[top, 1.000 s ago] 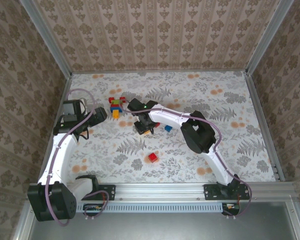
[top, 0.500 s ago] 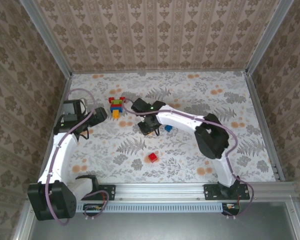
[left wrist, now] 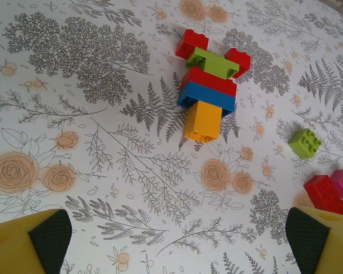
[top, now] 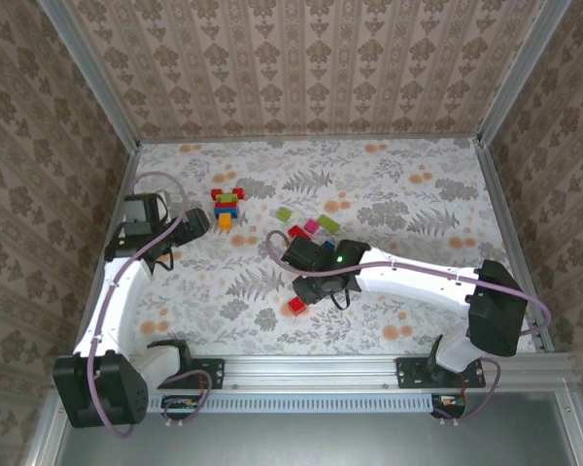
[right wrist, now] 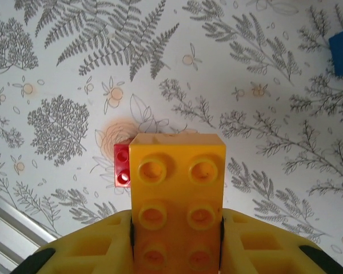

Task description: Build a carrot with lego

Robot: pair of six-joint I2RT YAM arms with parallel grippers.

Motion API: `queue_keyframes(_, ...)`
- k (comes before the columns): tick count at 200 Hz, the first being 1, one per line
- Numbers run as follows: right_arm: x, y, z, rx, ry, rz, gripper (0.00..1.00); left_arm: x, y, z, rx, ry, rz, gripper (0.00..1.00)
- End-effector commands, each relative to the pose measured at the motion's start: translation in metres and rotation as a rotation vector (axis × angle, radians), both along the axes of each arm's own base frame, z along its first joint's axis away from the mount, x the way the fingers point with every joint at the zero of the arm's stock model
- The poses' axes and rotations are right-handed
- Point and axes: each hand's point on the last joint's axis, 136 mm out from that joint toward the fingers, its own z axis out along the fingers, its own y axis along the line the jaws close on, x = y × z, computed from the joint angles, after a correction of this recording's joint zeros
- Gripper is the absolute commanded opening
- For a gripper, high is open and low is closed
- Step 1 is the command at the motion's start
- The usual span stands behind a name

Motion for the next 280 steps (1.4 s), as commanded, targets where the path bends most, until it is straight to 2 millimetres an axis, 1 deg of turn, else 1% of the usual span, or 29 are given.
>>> queue_keyframes(1,-0.001,0.004,0.002,0.035,-0.026,-0.044,0.33,0.002,-0.002,0.003,0.012,-0.008,-0.019,1.0)
queue_keyframes(37,-0.002,0.015,-0.02,0.013,0.008,-0.028,0.32,0.001,-0.003,0.004,0.012,-0.006,-0.024,1.0)
queue_keyframes(58,-0.003,0.022,-0.026,0.003,0.018,-0.014,0.32,0.001,-0.004,0.004,0.013,-0.005,-0.025,1.0)
queue_keyframes(85,-0.002,0.024,-0.03,-0.015,0.023,-0.009,0.32,0.001,-0.004,0.003,0.016,-0.001,-0.025,1.0)
queue_keyframes(192,-0.011,0.033,-0.053,-0.051,0.072,0.024,0.32,0.002,-0.003,0.001,0.019,0.002,-0.025,1.0)
queue_keyframes(280,-0.013,0.035,-0.061,-0.073,0.086,0.031,0.32,0.002,-0.004,0.001,0.021,0.001,-0.027,1.0)
